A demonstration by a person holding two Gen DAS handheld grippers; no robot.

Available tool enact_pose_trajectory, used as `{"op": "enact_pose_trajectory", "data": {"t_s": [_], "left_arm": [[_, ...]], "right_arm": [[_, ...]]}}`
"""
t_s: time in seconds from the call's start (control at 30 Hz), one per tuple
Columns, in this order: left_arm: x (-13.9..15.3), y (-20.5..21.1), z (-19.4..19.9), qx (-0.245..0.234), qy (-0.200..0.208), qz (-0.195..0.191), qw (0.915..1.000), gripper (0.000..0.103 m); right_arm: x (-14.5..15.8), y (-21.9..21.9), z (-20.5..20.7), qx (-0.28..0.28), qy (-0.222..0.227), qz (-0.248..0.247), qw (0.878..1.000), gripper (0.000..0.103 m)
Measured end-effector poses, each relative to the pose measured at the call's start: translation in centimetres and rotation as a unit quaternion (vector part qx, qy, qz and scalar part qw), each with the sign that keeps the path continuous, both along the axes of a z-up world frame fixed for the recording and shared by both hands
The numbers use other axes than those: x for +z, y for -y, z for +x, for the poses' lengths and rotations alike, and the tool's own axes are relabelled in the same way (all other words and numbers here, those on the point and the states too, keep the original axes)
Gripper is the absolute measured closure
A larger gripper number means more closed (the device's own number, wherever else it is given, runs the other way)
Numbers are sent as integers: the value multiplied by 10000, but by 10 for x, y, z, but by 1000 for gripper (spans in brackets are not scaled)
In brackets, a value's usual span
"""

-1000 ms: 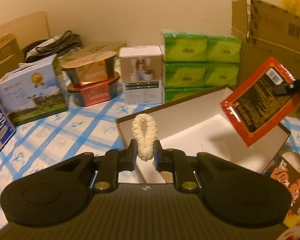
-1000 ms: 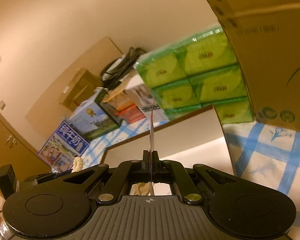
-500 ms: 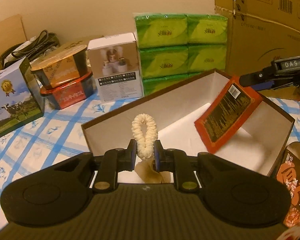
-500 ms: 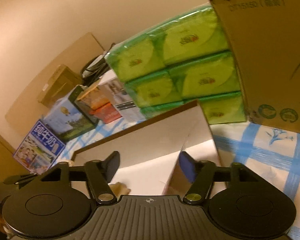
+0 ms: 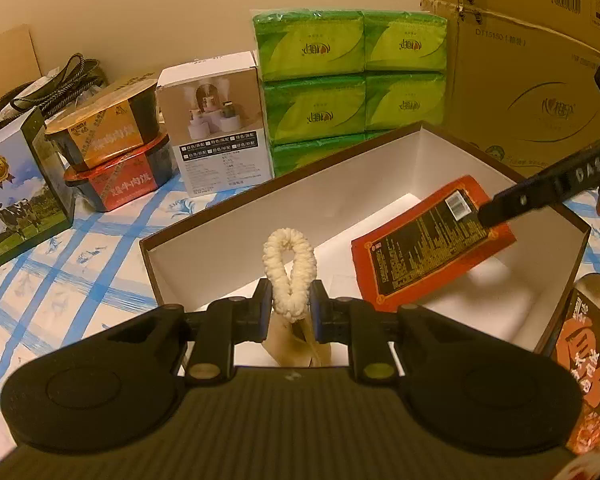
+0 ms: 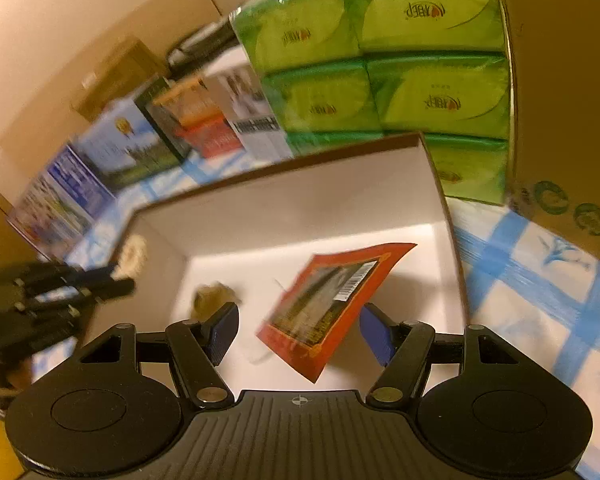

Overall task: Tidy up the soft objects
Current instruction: 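Open the right gripper to drop the red package into the box, then open the left gripper to drop the cream rope ring into the box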

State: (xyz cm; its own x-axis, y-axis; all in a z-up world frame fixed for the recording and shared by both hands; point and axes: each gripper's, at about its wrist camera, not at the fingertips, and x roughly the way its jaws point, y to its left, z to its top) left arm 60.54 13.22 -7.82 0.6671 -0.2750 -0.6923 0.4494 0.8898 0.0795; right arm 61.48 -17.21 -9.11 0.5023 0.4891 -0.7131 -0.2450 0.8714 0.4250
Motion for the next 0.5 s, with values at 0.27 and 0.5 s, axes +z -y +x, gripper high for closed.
{"op": "enact_pose_trajectory", "data": {"t_s": [0.27,0.5], "left_arm": [[1,3,-1,-113,-46,-25,9999,85],[-2,10,0,-411,-252,-122,9988,76]], "right_arm": [[12,17,-2,-382,19,-254,9989,36],[14,18,-5,-337,60,-306,9989,36]]}}
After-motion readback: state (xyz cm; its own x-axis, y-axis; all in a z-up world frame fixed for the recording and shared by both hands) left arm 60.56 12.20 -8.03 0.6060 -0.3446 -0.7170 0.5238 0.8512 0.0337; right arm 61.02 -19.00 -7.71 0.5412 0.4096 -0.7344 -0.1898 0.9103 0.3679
